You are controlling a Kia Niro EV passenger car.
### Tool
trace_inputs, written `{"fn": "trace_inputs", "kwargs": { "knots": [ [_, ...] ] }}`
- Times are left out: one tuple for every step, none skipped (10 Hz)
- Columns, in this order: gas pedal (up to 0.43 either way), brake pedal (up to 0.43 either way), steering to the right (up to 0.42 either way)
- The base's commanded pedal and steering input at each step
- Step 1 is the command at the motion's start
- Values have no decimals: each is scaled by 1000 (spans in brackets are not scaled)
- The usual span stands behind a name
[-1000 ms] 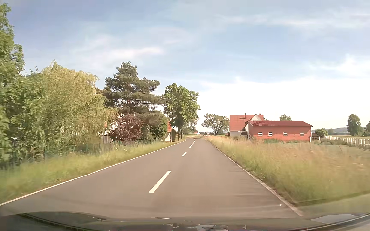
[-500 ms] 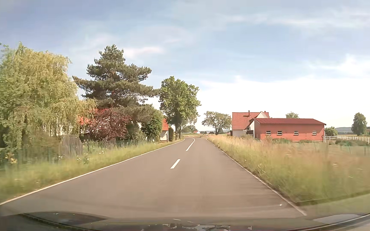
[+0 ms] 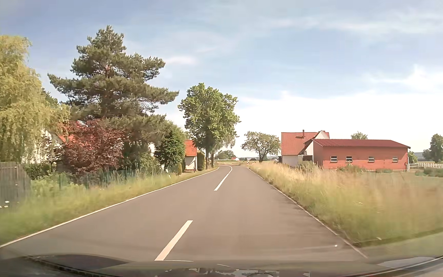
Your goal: Follow the waypoints while adhering to traffic rules and regulations
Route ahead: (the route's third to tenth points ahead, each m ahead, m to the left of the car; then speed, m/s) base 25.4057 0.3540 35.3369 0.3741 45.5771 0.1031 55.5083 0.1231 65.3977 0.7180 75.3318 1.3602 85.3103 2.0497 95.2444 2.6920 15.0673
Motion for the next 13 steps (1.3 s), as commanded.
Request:
{"fn": "trace_inputs", "kwargs": {
  "knots": [
    [189, 0, 0],
    [189, 0, 0],
    [189, 0, 0],
    [189, 0, 0],
    [189, 0, 0],
    [189, 0, 0],
    [189, 0, 0],
    [189, 0, 0],
    [189, 0, 0],
    [189, 0, 0],
    [189, 0, -1],
    [189, 0, -1],
    [169, 0, -2]
  ]
}}
